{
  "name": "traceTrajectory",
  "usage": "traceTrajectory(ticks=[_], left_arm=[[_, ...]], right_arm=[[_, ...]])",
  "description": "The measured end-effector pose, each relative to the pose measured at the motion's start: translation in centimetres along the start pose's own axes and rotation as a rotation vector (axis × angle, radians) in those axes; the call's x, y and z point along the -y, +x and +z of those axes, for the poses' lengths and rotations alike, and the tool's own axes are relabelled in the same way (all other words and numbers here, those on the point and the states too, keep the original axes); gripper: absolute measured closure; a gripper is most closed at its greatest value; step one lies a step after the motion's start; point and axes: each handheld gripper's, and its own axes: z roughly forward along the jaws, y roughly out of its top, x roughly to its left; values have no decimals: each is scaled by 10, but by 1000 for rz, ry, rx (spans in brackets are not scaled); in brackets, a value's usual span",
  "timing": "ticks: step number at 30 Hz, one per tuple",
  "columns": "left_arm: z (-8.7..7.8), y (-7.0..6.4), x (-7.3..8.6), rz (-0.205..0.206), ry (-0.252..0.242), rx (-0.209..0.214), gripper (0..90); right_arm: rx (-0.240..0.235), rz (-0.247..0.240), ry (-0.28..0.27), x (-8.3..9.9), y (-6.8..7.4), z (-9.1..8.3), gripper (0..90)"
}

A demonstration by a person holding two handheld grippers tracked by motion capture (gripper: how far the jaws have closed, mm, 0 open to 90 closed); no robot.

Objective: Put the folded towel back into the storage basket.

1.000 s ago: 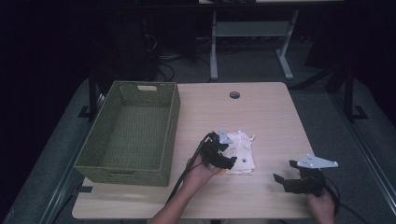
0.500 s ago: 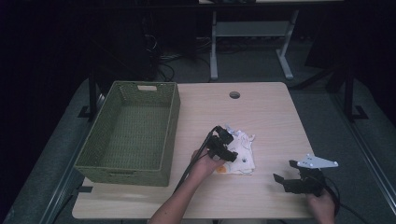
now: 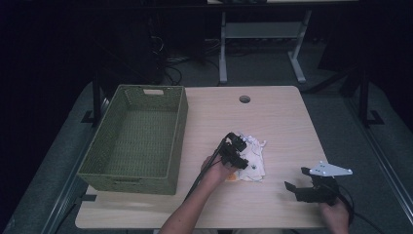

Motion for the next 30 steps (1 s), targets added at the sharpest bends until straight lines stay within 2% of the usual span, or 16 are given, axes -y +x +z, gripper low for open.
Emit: traceTrajectory(ticks=[8,10,15,18,22,26,27,28,29,30], left_arm=[[-3,4,1,27,10,4,737],[-4,5,0,33,20,8,776],[-4,9,-2,38,40,31,810],[-7,13,-3,27,67,69,820],[-12,17,-2,16,74,105,824],[-25,20,-1,12,48,159,826],[-25,20,-1,12,48,159,826],[-34,22,-1,5,16,184,826],[-34,22,-1,5,16,184,826],[-42,23,-2,-2,-8,198,827]], right_arm=[[1,-1,-2,0,1,0,137],[2,-2,-1,0,1,0,137],[2,-4,-3,0,1,0,137],[5,-6,-1,0,-1,-1,137],[8,-7,-3,0,-1,-1,137],[12,1,-5,1,-2,-2,137],[12,1,-5,1,-2,-2,137],[13,2,-7,1,-2,-2,136],[13,2,-7,1,-2,-2,136],[12,3,-7,1,-2,-3,137]])
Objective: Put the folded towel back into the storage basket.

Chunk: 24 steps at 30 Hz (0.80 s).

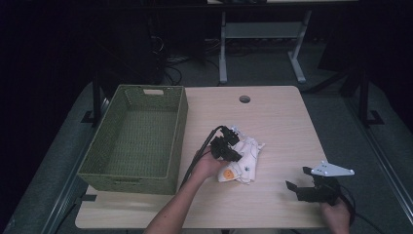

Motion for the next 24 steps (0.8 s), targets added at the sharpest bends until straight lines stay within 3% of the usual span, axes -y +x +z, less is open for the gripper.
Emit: traceTrajectory(ticks=[9,13,15,16,19,22,23,24], left_arm=[[-33,-1,1,-10,-70,79,827],[-58,-1,2,-24,-110,131,827],[-62,-1,2,-28,-116,135,827],[-71,1,3,-35,-129,159,826],[-80,4,4,-32,-127,172,819],[-103,12,11,-63,-173,216,815],[-103,12,11,-63,-173,216,815],[-114,17,16,-70,-177,229,815]], right_arm=[[4,2,-5,0,1,-1,137],[4,3,-6,0,2,-1,136],[4,4,-6,0,2,-1,136],[5,5,-8,0,2,-1,137],[7,4,-8,0,2,-1,137],[8,3,-9,0,3,-1,136],[8,3,-9,0,3,-1,136],[10,2,-7,0,3,-1,137]])
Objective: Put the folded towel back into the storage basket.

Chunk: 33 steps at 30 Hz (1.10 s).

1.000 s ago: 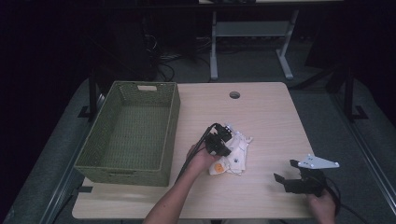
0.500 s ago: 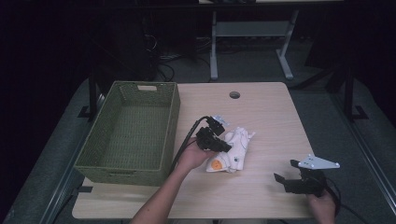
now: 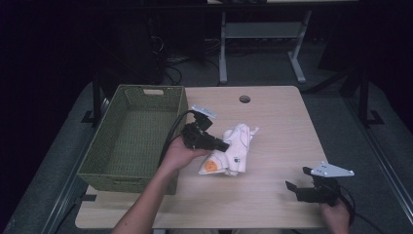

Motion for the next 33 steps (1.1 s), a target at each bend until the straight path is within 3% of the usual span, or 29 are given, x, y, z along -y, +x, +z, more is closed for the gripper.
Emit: traceTrajectory(ticks=[1,4,11,33], left_arm=[[0,0,0,0,0,0,815],[-23,5,5,-18,-19,19,817],[-47,10,14,-37,-48,29,819],[-124,37,53,-104,-130,-23,819]], right_arm=[[0,0,0,0,0,0,137],[3,-3,-2,0,-1,0,137],[8,-6,5,0,0,0,137],[17,-5,13,0,0,1,137]])
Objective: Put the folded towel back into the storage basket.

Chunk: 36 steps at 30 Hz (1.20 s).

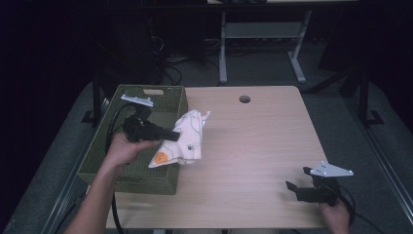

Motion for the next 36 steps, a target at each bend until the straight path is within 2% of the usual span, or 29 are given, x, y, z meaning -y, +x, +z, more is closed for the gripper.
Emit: traceTrajectory(ticks=[9,15,24,27,30,36], left_arm=[[-18,11,9,-10,-4,-31,818],[-31,15,15,-20,-20,-46,818],[-43,20,23,-31,-15,-70,818],[-48,23,27,-40,-14,-85,818],[-53,30,32,-66,-14,-112,818],[-55,37,36,-71,12,-147,818]], right_arm=[[0,-1,5,0,1,1,137],[1,-4,7,0,2,1,137],[6,-6,20,0,1,3,137],[10,-3,24,1,1,4,137],[8,-7,27,1,1,5,137],[12,-7,26,1,1,4,136]])
